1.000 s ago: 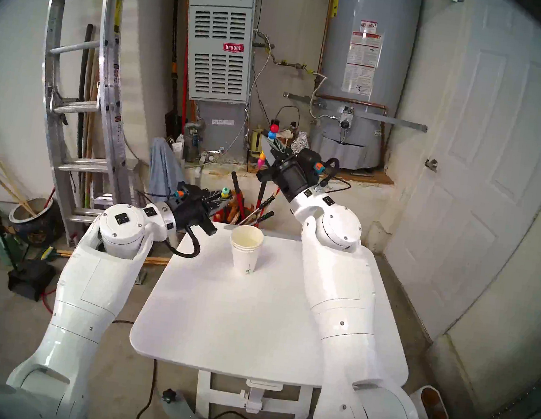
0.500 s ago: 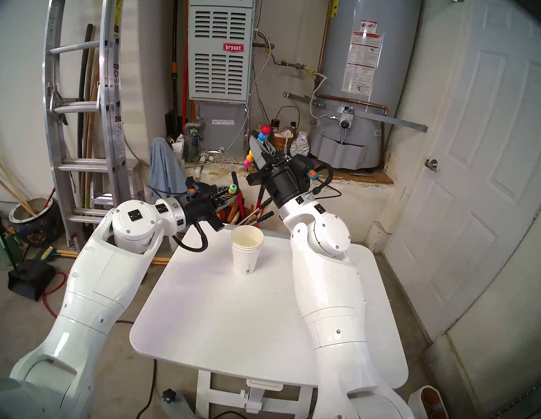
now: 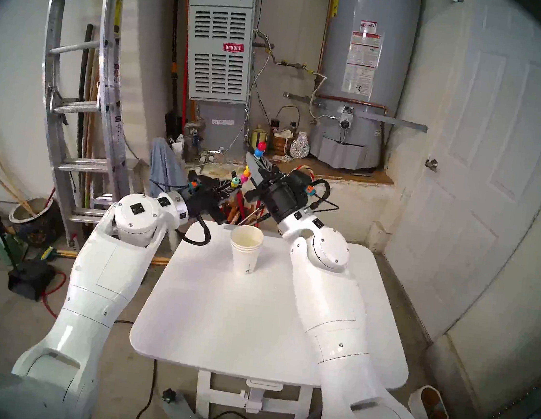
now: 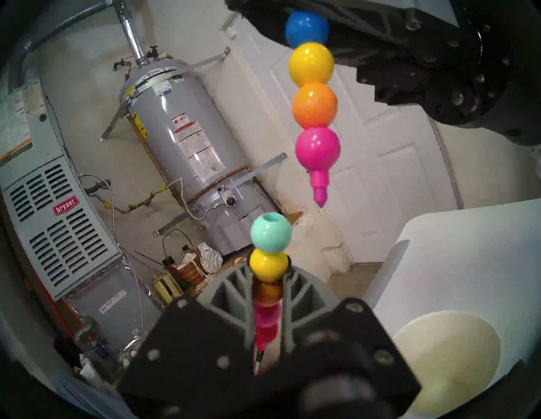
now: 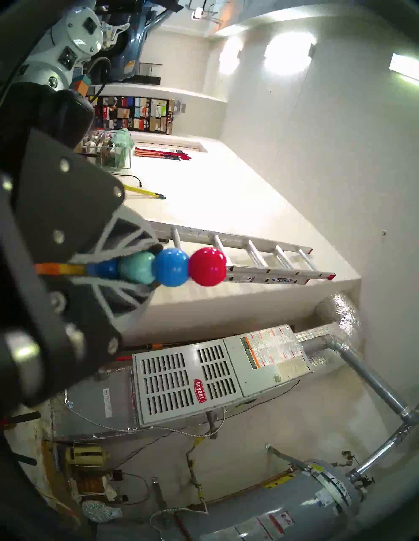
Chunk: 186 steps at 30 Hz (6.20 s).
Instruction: Switch the marker to another color
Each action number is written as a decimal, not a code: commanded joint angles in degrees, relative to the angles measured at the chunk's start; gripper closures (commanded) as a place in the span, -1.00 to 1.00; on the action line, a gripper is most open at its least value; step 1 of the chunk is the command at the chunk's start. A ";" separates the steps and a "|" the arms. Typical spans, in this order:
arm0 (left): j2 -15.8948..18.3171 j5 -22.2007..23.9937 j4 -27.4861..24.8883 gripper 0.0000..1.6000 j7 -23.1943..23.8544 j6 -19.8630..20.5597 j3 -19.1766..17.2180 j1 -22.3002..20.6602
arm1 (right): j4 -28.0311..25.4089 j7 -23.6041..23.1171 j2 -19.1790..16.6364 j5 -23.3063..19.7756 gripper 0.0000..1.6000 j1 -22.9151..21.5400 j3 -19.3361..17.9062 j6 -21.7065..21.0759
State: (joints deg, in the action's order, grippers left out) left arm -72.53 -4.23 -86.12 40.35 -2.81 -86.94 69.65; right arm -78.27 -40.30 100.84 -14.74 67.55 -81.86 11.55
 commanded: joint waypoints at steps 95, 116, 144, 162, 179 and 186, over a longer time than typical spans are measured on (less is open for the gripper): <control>-0.85 0.70 -5.32 1.00 5.50 5.35 -0.75 -0.37 | 0.27 1.40 -1.90 7.44 1.00 -0.28 3.25 9.11; -2.94 3.51 -10.73 1.00 8.65 14.15 -3.35 -1.41 | 4.94 3.13 -1.71 10.63 1.00 -0.50 3.03 15.58; -4.63 1.34 -12.80 -1.00 8.55 11.05 -5.06 1.10 | 5.32 3.65 -1.80 10.10 1.00 -1.05 2.65 14.85; -1.71 3.19 -10.48 -1.00 9.28 7.19 -11.77 4.21 | 3.70 5.85 -0.65 7.94 1.00 -5.63 -1.14 14.74; -8.04 11.15 -13.45 -1.00 3.16 1.05 -24.78 10.71 | -3.54 2.91 -1.39 -4.10 1.00 -4.35 -6.87 0.10; -10.81 11.56 -13.70 -1.00 0.10 -0.15 -25.49 11.39 | -7.65 2.01 -3.28 -2.55 1.00 -0.39 -4.06 -8.18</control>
State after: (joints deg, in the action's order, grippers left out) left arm -80.39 6.28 -98.07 42.65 -1.34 -111.77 80.72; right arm -81.72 -37.55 98.89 -18.02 64.72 -88.45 8.70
